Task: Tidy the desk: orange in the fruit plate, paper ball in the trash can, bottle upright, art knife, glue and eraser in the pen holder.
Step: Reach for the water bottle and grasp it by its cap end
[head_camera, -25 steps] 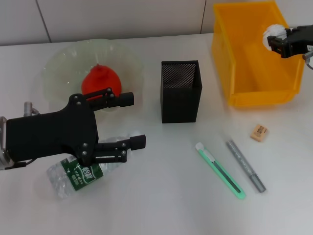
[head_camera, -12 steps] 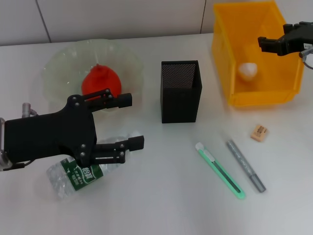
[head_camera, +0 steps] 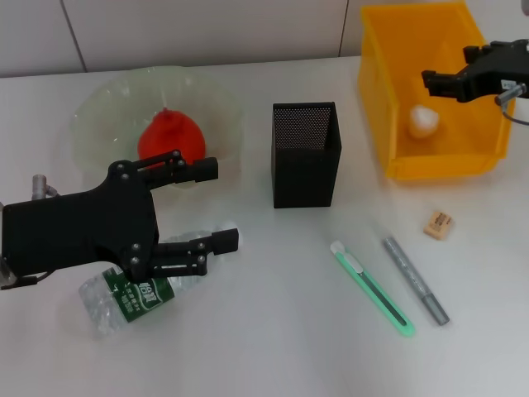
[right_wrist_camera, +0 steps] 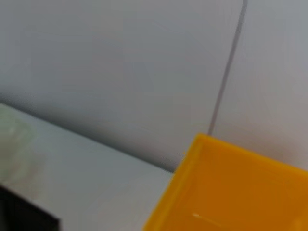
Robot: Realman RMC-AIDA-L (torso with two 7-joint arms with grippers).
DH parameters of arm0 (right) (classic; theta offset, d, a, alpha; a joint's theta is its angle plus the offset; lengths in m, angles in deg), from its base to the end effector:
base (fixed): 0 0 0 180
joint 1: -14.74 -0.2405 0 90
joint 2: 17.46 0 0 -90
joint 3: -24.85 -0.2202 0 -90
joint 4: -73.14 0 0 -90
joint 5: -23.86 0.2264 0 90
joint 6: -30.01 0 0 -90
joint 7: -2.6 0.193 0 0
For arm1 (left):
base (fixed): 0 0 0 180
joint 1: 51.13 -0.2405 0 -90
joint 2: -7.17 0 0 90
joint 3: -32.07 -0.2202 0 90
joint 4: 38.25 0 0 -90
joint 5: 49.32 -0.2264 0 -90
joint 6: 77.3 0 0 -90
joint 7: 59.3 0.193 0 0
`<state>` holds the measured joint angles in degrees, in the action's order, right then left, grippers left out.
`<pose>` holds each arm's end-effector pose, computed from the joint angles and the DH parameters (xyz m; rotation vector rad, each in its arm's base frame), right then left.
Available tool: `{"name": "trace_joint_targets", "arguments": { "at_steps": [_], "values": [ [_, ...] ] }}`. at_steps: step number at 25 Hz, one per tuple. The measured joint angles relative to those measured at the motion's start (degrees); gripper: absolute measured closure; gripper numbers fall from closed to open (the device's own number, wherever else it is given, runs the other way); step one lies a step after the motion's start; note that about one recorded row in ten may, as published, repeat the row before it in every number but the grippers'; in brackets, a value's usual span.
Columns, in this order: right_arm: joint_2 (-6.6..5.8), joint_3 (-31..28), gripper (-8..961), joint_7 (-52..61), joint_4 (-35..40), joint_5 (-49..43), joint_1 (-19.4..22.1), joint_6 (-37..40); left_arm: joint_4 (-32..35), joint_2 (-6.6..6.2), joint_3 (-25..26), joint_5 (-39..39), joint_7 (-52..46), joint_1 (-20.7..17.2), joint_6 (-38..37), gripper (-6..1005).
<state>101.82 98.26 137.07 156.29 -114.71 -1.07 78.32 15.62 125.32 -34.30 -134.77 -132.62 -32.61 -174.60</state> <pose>0.2169 0.4277 0.0644 -2.0676 0.7104 0.0998 -0.1516 0.2977 -0.0071 -2.8203 -0.1036 -1.0393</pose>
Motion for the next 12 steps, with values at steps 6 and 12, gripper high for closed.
{"name": "trace_joint_targets", "arguments": {
  "at_steps": [6, 12],
  "values": [
    [0.06, 1.16, 243, -3.03, 3.60, 3.30, 0.82, 7.49, -0.17, -0.21, 0.36, -0.47, 0.36, -0.06, 0.00, 172],
    [0.07, 2.37, 243, -5.65, 8.12, 8.20, 3.55, 10.95, -0.17, -0.41, 0.83, -0.58, 0.38, -0.14, 0.01, 172]
  ]
}}
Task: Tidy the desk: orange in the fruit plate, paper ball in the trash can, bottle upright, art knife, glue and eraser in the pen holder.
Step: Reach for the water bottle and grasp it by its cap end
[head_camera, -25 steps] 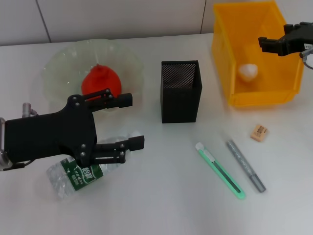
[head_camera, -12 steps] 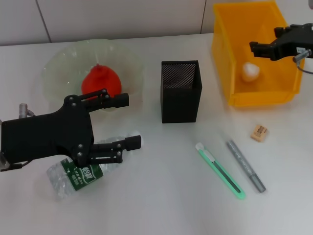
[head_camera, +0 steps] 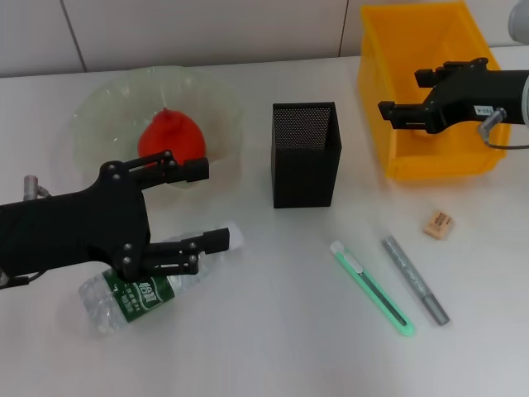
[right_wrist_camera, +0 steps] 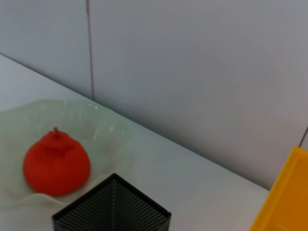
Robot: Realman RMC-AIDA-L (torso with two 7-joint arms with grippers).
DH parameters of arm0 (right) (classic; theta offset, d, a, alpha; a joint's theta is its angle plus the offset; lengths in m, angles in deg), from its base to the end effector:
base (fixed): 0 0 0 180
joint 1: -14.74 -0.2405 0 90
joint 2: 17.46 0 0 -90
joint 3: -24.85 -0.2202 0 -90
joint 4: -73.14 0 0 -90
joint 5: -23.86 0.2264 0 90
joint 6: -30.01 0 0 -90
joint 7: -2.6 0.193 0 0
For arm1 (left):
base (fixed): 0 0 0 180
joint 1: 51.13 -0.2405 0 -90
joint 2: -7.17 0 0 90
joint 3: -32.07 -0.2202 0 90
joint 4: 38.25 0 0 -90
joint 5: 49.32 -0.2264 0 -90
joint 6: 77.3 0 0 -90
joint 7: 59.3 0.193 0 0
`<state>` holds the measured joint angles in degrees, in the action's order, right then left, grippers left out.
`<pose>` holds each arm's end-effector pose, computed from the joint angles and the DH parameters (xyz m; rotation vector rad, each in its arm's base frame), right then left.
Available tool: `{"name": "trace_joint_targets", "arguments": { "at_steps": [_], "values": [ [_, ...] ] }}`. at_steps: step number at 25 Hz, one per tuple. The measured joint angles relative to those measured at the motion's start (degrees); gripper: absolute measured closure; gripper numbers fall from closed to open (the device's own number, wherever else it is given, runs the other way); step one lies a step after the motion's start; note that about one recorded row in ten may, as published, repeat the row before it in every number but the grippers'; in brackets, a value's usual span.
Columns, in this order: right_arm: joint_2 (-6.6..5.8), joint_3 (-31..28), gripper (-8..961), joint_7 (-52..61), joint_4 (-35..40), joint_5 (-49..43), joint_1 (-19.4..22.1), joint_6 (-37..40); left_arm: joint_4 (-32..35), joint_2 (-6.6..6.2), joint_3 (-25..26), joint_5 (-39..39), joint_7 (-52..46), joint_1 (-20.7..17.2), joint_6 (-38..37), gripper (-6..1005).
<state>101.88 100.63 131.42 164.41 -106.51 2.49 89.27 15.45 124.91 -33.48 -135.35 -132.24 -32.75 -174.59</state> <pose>0.1789 0.3953 0.0468 -2.2785 0.6269 0.1502 -0.1569 0.2990 -0.0040 -2.8125 -0.1048 -1.0173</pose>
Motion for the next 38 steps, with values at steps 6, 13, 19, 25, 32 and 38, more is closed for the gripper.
{"name": "trace_joint_targets", "arguments": {
  "at_steps": [6, 13, 19, 25, 32, 38],
  "values": [
    [0.03, 0.00, 243, -8.20, 3.14, 9.44, 5.21, 0.58, 0.00, -0.13, 0.67, -0.02, 0.03, -0.03, 0.17, 172],
    [-0.05, -2.89, 243, -24.21, 2.20, 26.67, 9.65, 5.39, 0.00, -0.14, 0.89, -0.02, 0.09, 0.03, 0.44, 172],
    [-0.08, -9.38, 243, -31.35, -3.07, 34.65, 9.24, 18.04, -0.58, 0.07, 1.39, -0.03, -0.77, 0.44, 1.16, 172],
    [-0.10, -16.62, 243, -33.97, -8.20, 36.28, 7.78, 27.53, -0.27, 0.21, 1.63, -4.22, -2.44, 1.45, 3.32, 172],
    [-0.16, -20.54, 243, -36.83, -9.90, 31.35, 7.20, 34.46, -0.56, 0.36, 1.64, -6.15, -4.71, 2.62, 5.75, 172],
    [-0.22, -21.87, 243, -39.19, -10.51, 28.24, 7.46, 39.39, -0.10, 0.47, 0.88, -7.41, -7.39, 3.20, 7.98, 172]
  ]
}}
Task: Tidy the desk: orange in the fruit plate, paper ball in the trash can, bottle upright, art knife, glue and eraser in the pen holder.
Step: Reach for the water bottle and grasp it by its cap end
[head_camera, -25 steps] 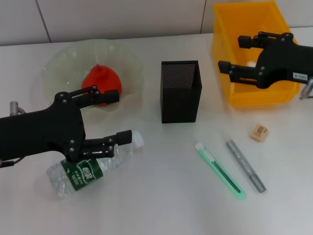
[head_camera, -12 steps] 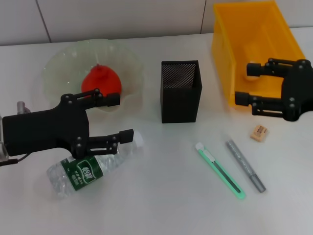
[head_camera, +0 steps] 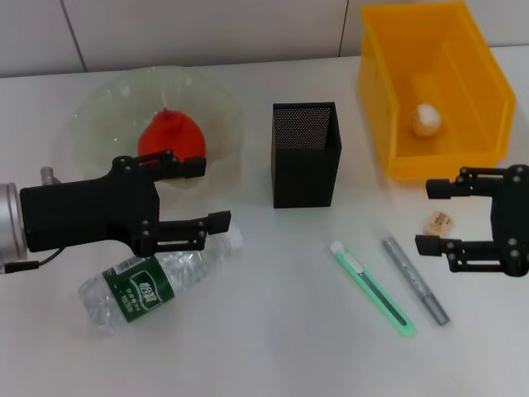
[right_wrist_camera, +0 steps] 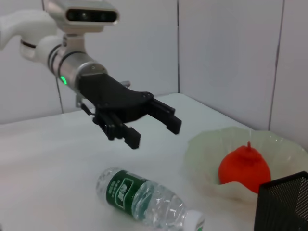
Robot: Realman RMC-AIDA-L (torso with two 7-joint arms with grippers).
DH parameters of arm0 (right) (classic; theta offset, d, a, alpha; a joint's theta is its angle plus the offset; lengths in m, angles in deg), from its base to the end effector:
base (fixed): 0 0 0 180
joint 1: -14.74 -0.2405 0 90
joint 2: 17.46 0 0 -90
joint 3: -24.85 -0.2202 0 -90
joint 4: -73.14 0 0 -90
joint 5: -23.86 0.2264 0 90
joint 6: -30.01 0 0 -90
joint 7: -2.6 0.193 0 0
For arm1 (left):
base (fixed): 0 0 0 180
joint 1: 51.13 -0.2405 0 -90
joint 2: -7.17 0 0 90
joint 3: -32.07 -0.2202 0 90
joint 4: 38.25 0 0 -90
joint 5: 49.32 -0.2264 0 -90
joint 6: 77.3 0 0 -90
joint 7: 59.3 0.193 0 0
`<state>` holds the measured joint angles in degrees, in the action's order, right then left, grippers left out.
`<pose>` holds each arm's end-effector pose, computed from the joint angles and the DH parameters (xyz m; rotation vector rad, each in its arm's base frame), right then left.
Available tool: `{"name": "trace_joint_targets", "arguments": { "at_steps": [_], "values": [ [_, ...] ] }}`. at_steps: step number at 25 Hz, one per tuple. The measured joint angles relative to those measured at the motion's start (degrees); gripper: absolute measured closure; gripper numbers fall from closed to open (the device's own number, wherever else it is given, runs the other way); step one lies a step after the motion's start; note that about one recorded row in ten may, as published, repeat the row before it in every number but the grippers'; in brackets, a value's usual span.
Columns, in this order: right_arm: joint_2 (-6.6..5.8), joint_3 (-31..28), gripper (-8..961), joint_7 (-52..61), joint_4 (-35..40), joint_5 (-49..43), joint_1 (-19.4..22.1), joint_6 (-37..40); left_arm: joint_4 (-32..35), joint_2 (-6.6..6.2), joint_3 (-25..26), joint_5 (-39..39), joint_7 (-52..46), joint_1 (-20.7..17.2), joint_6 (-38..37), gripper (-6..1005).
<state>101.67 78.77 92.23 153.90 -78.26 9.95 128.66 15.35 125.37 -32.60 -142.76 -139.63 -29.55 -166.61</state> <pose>0.2125 0.2808 0.0638 -2.6996 0.3511 0.5223 -0.1669 0.3269 -0.0187 -2.8221 -0.2932 -0.8148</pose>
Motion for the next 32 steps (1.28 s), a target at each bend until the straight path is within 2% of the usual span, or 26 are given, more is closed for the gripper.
{"name": "trace_joint_targets", "arguments": {
  "at_steps": [4, 8, 14, 19, 22, 26, 27, 29, 30, 31, 32],
  "values": [
    [0.08, -2.09, 243, -0.30, -1.83, -0.03, -0.46, 1.48, 1.68, 0.25, -0.48, -4.19, -2.63, 0.45, 1.31, 172],
    [0.07, -3.67, 243, -0.32, -3.80, -0.03, -1.34, 1.84, 4.22, 0.30, -3.11, -6.75, -5.64, 0.48, 3.95, 172],
    [0.06, -3.90, 243, -0.33, -4.76, -0.02, -2.00, 1.99, 5.93, 0.31, -4.31, -10.60, -9.11, 1.08, 6.52, 172],
    [0.05, -4.01, 243, -0.33, -5.80, 0.00, -2.09, 1.76, 8.03, 0.35, -7.64, -14.96, -13.22, 1.76, 10.12, 172],
    [0.05, -5.06, 243, -0.33, -6.56, 0.01, -2.40, 1.94, 10.54, 0.42, -11.94, -17.81, -17.20, 1.89, 13.57, 173],
    [0.05, -6.07, 243, -0.33, -7.77, -0.01, -2.66, 2.32, 11.67, 0.43, -13.78, -19.32, -19.26, 1.89, 15.04, 173],
    [0.05, -6.13, 243, -0.40, -7.90, -0.01, -2.65, 2.33, 14.60, 0.44, -18.17, -23.52, -24.19, 1.90, 18.18, 173],
    [0.05, -6.20, 243, -0.75, -8.44, -0.01, -2.61, 2.34, 14.60, 0.44, -18.17, -23.52, -24.19, 1.90, 18.18, 173],
    [0.05, -6.22, 243, -0.86, -8.64, -0.01, -2.59, 2.34, 16.01, 0.44, -20.79, -25.86, -27.01, 2.10, 19.97, 173],
    [0.05, -6.26, 243, -0.97, -8.88, 0.00, -2.57, 2.35, 16.01, 0.44, -20.79, -25.86, -27.01, 2.10, 19.97, 173],
    [0.05, -6.29, 243, -0.99, -9.06, -0.01, -2.58, 2.35, 16.93, 0.45, -24.10, -29.05, -30.44, 2.94, 21.86, 173]
  ]
}}
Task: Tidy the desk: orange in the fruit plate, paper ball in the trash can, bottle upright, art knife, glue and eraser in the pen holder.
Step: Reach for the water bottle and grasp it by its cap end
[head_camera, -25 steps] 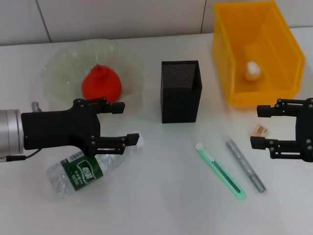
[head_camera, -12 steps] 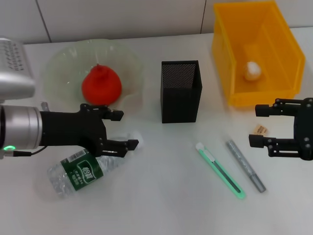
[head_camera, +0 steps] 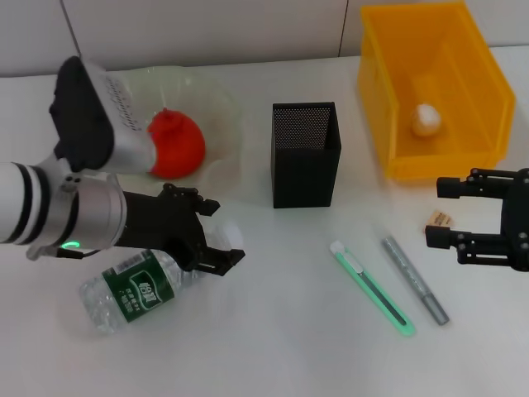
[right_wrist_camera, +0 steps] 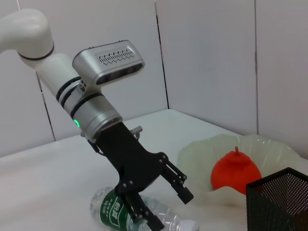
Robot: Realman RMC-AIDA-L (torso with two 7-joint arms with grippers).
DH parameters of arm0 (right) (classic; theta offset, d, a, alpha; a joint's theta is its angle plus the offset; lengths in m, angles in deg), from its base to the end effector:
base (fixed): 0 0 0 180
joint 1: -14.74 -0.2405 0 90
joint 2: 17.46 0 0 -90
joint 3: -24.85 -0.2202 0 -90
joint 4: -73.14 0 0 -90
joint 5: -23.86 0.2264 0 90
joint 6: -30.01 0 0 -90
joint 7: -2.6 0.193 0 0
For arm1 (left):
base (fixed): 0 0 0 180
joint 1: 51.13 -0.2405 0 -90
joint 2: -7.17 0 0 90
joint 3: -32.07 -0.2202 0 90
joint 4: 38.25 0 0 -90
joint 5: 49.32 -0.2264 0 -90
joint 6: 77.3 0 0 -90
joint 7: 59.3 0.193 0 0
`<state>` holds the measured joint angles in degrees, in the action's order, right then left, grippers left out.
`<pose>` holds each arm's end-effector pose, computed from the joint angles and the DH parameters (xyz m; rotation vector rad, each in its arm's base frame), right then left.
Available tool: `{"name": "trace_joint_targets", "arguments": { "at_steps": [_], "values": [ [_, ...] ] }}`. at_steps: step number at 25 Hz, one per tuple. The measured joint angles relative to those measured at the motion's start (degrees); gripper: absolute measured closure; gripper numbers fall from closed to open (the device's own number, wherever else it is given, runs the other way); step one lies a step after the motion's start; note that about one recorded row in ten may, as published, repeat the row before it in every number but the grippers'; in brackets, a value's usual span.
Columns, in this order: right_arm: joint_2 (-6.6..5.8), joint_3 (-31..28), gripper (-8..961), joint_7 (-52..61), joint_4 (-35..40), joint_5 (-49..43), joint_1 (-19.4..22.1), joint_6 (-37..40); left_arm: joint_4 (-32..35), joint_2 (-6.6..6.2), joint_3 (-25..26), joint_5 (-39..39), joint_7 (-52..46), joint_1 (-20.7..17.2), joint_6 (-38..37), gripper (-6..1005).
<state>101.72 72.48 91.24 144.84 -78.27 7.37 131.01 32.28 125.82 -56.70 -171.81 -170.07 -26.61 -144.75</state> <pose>0.2315 0.2806 0.0648 -2.6550 0.4904 0.6425 -0.1590 0.3522 -0.0835 -2.8604 -0.3187 0.0301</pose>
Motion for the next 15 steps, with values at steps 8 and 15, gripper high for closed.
{"name": "trace_joint_targets", "arguments": {
  "at_steps": [8, 15],
  "values": [
    [0.00, -0.58, 243, -0.63, -1.47, 0.04, -0.07, 0.11, 0.30, 0.07, -3.67, -4.38, -5.15, 1.85, 2.67, 173],
    [0.00, -0.61, 243, -0.68, -1.73, 0.20, -0.10, 0.15, 0.09, 0.09, -4.39, -4.82, -5.35, 1.97, 3.68, 173]
  ]
}}
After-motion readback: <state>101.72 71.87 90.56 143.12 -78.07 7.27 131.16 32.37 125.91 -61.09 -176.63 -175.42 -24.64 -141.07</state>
